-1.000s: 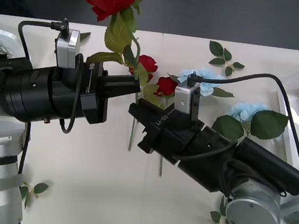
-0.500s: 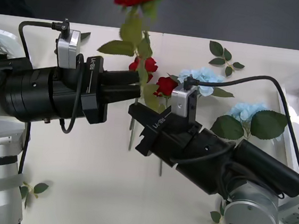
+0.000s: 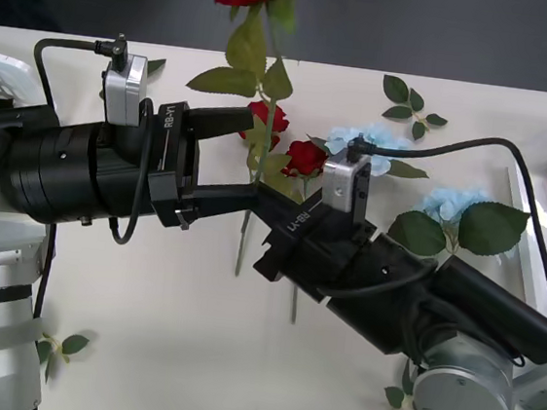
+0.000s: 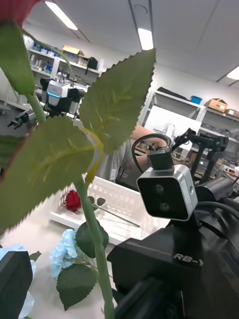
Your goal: Put the red flowers into the right box and the blue flowers into the left box
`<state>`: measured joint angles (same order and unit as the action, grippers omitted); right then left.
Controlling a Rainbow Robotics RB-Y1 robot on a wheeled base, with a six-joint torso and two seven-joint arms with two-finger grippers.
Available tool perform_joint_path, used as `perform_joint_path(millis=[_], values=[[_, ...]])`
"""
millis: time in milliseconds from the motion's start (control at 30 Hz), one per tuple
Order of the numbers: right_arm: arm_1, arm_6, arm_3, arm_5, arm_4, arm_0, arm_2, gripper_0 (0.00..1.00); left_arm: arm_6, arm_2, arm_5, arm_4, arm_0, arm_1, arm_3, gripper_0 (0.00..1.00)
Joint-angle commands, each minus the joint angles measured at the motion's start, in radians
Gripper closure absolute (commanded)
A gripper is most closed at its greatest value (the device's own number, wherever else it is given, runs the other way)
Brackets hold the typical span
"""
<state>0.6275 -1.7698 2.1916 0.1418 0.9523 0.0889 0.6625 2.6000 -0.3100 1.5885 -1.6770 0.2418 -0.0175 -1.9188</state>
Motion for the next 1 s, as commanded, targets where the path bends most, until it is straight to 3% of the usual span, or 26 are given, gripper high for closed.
perform_joint_path(millis=[33,233,400,667,1000], values=[[0.077,-0.011,0.017,-0.024,0.017,0.006,-0.009,1.0,0.037,0.017,0.004,-0.009,-0.009,0.002,-0.031,0.0],[0.15,0.0,0.036,-0.015,0.034,-0.034,-0.101,1.0,0.037,0.017,0.004,-0.009,-0.009,0.002,-0.031,0.0],[0.181,0.016,0.111,0.133,0.103,-0.115,-0.29,1.0,0.037,-0.003,-0.033,0.019,-0.05,0.024,-0.036,0.0],[0.146,0.007,0.183,0.461,0.427,-0.221,-0.652,1.0,0.002,-0.006,-0.107,0.105,-0.052,0.134,-0.066,0.0],[0.054,0.018,0.18,0.93,0.491,-0.21,-1.043,1.0,-0.259,-0.043,-0.144,0.321,-0.053,0.252,-0.151,0.0]])
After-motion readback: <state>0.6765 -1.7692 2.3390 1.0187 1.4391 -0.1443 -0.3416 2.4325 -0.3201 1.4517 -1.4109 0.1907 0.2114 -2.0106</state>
